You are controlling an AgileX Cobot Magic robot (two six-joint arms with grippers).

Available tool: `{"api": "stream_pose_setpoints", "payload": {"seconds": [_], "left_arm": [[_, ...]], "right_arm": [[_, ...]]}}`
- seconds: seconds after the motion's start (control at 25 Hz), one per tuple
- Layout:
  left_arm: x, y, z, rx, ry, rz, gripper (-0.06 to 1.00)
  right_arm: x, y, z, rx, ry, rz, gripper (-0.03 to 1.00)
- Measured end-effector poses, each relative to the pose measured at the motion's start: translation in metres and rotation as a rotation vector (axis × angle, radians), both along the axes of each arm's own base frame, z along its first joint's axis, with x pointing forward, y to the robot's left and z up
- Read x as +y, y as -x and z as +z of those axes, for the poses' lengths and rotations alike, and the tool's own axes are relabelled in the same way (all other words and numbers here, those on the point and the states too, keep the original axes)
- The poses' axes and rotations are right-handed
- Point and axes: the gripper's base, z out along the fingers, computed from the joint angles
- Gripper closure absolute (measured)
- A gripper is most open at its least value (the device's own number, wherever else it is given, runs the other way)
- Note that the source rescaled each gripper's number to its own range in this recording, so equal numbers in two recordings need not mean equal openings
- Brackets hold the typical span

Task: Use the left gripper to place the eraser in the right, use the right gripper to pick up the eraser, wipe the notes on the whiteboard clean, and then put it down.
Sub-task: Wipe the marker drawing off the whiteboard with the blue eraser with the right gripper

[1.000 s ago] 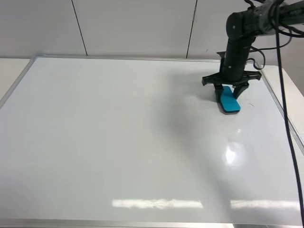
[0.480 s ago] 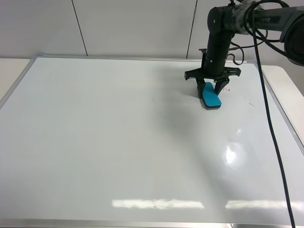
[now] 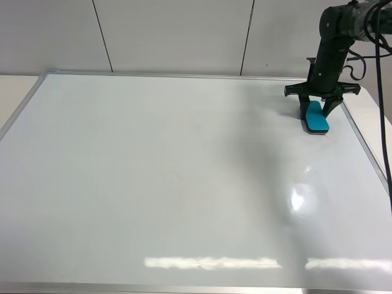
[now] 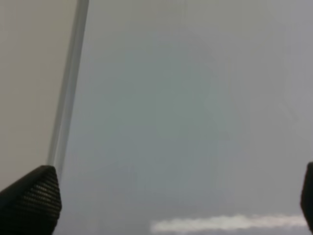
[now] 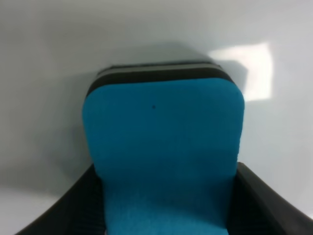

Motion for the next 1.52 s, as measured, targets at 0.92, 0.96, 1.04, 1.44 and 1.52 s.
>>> {"api": "stream_pose_setpoints", "payload": {"seconds": [0.92, 0.96, 1.04, 1.44, 1.52], "left_arm": [[0.0, 0.0, 0.0, 0.0, 0.0, 0.0, -0.06], [0.0, 0.0, 0.0, 0.0, 0.0, 0.0, -0.06], [0.0, 0.0, 0.0, 0.0, 0.0, 0.0, -0.06], [0.0, 0.0, 0.0, 0.0, 0.0, 0.0, -0.06], [0.0, 0.0, 0.0, 0.001, 0.0, 0.0, -0.06]], "right_arm": [[0.184, 0.023, 0.007, -0.029, -0.187, 0.402, 0.97], [0.184, 0.023, 0.006, -0.03, -0.18, 0.389, 0.97], [0.182, 0.025, 0.006, -0.032, -0.162, 0.369, 0.97], [0.111, 0.051, 0.004, 0.078, -0.041, 0.231, 0.97], [0.092, 0.06, 0.006, 0.087, -0.038, 0.191, 0.97]]}}
